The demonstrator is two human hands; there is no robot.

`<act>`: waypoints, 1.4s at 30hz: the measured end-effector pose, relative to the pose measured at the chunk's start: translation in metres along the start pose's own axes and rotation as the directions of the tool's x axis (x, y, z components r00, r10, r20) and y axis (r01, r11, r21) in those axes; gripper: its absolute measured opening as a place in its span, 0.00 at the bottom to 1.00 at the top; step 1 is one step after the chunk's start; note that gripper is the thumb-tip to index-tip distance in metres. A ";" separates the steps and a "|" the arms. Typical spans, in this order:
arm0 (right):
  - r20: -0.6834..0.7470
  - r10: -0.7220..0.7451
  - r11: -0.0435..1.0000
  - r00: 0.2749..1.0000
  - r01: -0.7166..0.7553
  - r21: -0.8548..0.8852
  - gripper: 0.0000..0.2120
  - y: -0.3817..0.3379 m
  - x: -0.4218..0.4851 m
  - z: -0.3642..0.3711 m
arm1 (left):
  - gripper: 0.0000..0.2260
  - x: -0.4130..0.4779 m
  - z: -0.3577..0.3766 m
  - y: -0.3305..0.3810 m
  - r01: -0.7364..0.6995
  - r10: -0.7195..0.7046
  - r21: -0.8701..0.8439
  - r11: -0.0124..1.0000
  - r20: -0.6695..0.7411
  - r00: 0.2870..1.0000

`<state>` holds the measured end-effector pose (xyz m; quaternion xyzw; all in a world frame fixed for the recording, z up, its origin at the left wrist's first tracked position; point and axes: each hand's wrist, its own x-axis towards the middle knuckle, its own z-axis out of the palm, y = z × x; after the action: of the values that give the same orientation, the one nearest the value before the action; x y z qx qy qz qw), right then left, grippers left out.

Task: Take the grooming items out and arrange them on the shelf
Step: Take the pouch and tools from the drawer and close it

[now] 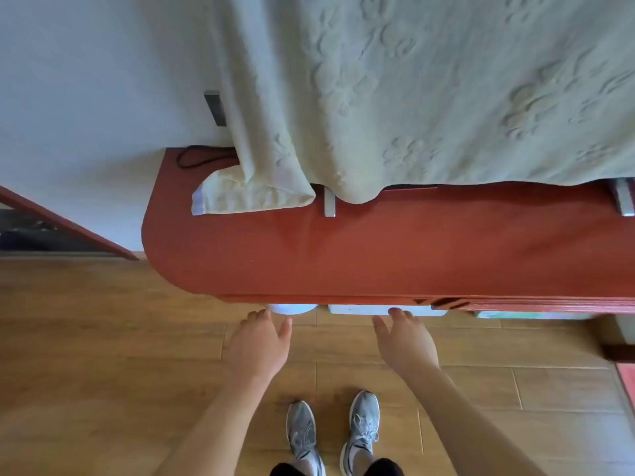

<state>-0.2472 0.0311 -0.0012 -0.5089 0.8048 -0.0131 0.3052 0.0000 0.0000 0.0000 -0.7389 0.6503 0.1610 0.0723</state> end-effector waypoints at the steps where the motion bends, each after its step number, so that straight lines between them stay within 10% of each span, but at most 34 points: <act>1: -0.011 0.011 1.000 1.000 -0.011 0.014 0.24 0.002 0.007 0.005 | 0.26 0.006 0.007 -0.001 0.029 -0.029 0.008 1.000 0.012 1.000; 15: -0.124 0.156 0.964 0.980 -0.123 0.235 0.20 0.009 0.055 0.057 | 0.38 0.056 0.074 0.003 0.373 -0.364 -0.470 0.800 0.115 0.924; 23: -0.126 0.251 0.903 0.960 -0.185 0.389 0.20 0.008 0.061 0.071 | 0.22 0.066 0.093 0.001 0.198 -0.352 -0.950 0.243 0.104 0.930; 42: -0.165 0.397 0.705 0.903 -0.185 0.685 0.20 0.008 0.041 0.102 | 0.22 0.043 0.111 -0.001 0.149 -0.390 -0.983 -0.112 0.181 0.903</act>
<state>-0.2138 0.0306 -0.1065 -0.2263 0.8560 -0.3215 0.3357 -0.0106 -0.0053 -0.1189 -0.6863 0.1702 0.4961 -0.5039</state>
